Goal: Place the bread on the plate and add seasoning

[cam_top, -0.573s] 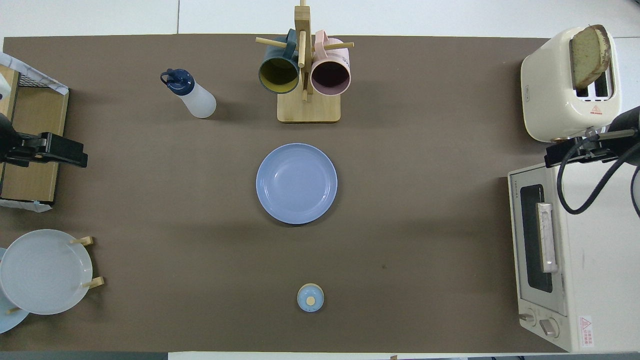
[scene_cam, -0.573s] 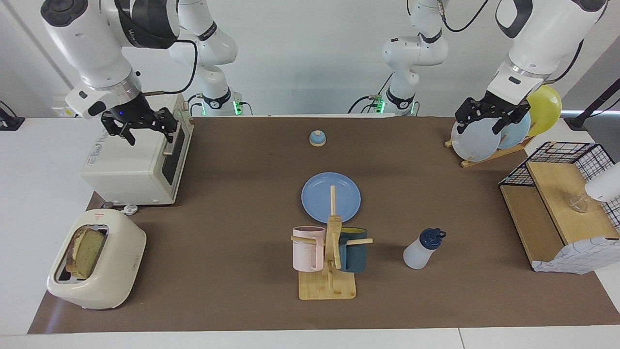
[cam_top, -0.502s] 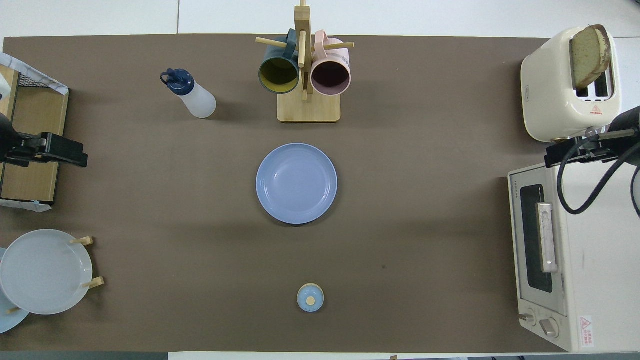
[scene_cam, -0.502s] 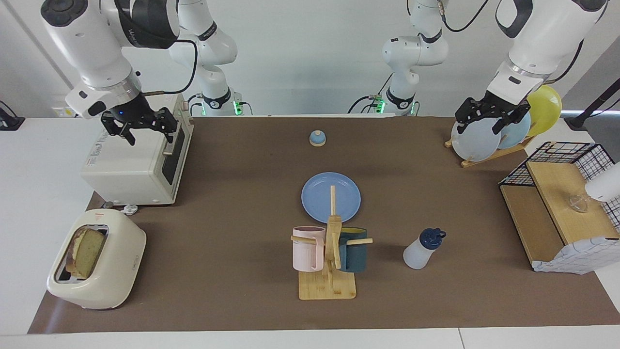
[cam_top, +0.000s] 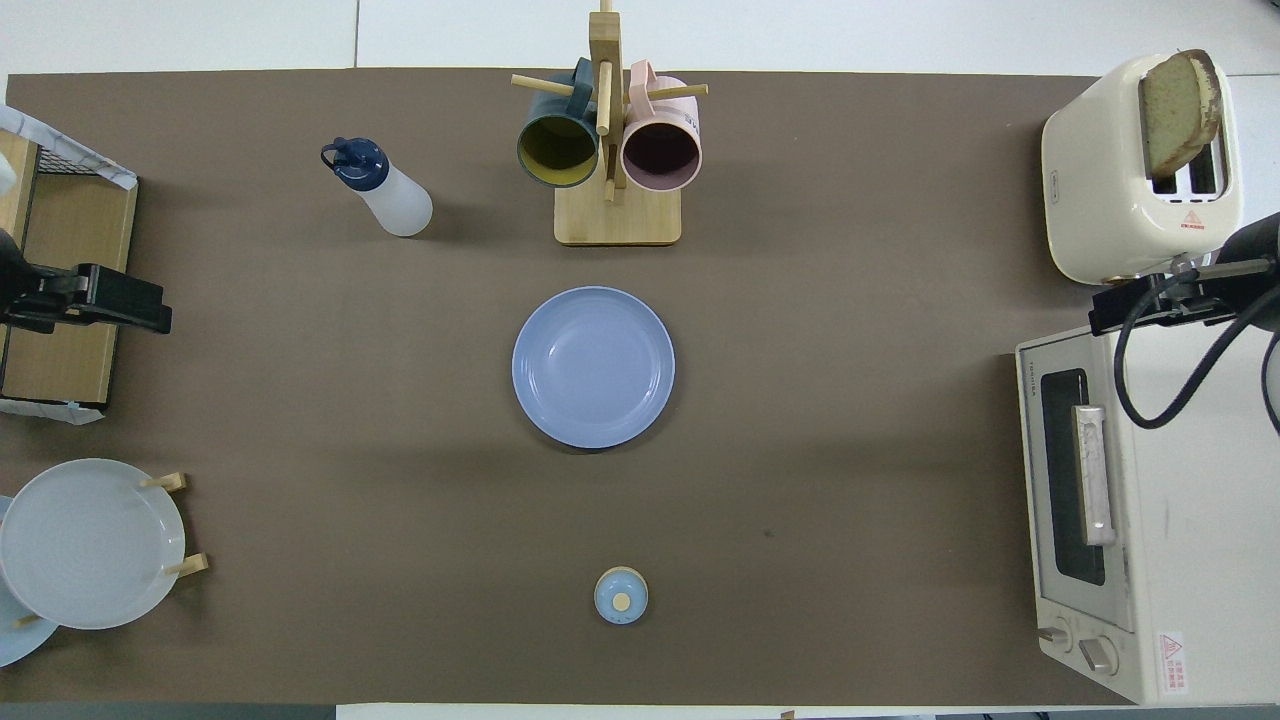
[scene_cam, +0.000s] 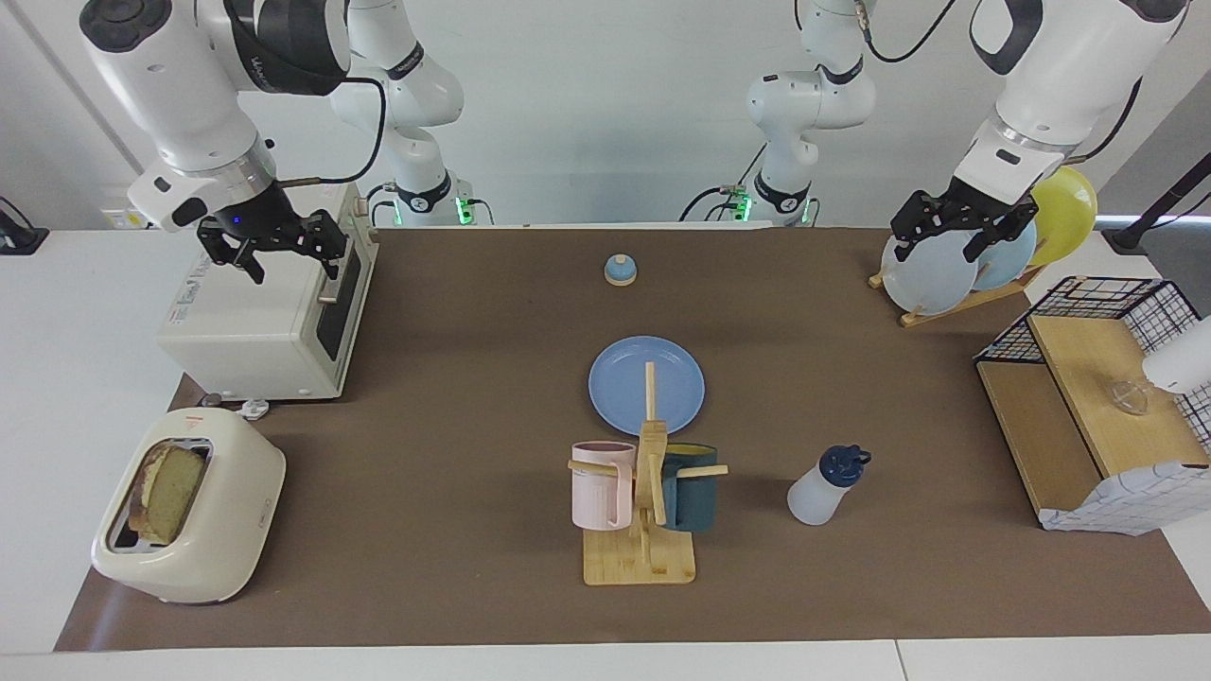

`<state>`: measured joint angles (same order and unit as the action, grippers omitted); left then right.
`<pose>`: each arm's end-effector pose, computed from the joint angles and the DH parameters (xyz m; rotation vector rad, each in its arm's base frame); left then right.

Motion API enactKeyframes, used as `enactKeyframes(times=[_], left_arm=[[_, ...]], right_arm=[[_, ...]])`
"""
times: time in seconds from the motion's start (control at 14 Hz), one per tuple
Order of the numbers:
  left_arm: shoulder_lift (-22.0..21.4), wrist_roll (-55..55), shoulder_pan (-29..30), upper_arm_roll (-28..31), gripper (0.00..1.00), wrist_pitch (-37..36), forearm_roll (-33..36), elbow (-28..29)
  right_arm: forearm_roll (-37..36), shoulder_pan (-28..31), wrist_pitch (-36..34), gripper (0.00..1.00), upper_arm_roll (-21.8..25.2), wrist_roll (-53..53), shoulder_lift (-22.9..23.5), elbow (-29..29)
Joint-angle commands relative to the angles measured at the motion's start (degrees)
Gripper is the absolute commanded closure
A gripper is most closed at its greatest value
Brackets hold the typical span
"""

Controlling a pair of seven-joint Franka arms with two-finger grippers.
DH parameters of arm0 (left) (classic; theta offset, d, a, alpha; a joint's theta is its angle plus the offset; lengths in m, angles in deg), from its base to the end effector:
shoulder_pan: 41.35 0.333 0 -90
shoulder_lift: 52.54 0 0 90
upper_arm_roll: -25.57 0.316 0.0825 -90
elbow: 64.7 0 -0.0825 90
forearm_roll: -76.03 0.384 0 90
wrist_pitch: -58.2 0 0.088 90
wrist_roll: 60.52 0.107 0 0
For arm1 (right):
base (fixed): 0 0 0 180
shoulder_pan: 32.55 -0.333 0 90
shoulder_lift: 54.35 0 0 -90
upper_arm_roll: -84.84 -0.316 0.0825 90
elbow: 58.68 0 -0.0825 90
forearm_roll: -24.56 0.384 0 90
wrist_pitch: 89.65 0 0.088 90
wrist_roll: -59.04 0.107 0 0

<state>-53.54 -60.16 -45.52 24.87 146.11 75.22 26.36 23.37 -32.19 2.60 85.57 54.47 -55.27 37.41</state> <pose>0.5429 -0.0479 0.6223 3.1253 -0.1431 -0.0595 0.5496 -0.0127 0.5865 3.1211 0.0969 -0.0811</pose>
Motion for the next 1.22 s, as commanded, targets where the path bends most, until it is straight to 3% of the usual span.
enactKeyframes(times=[0.0,0.36,0.65,0.86,1.0,1.15], left_arm=[[-1.0,0.0,0.1,0.3,0.00,0.2,0.1,0.7],[-2.9,-0.5,-0.2,0.3,0.00,1.9,0.1,4.6],[-6.2,-8.6,-4.3,-0.1,0.00,15.3,0.0,13.8],[-9.8,-8.7,-5.8,-0.1,0.00,27.1,0.0,22.5],[-12.1,-8.0,-6.4,-0.1,0.00,33.9,0.1,28.0],[-14.5,-7.9,-6.5,-0.3,0.00,39.5,0.2,33.4]], right_arm=[[0.2,0.5,-0.6,0.00,-0.2,0.5,-0.7,0.5],[0.2,0.5,-0.6,0.00,-0.2,0.5,-0.7,0.5],[0.3,0.5,-0.6,0.00,-0.2,0.3,-0.7,0.5],[0.2,1.9,-1.8,0.00,0.2,0.2,-0.7,0.5],[0.1,1.7,0.1,0.00,0.2,-2.8,-0.6,0.4],[-0.9,1.7,6.2,0.00,0.2,-7.1,0.0,0.4]])
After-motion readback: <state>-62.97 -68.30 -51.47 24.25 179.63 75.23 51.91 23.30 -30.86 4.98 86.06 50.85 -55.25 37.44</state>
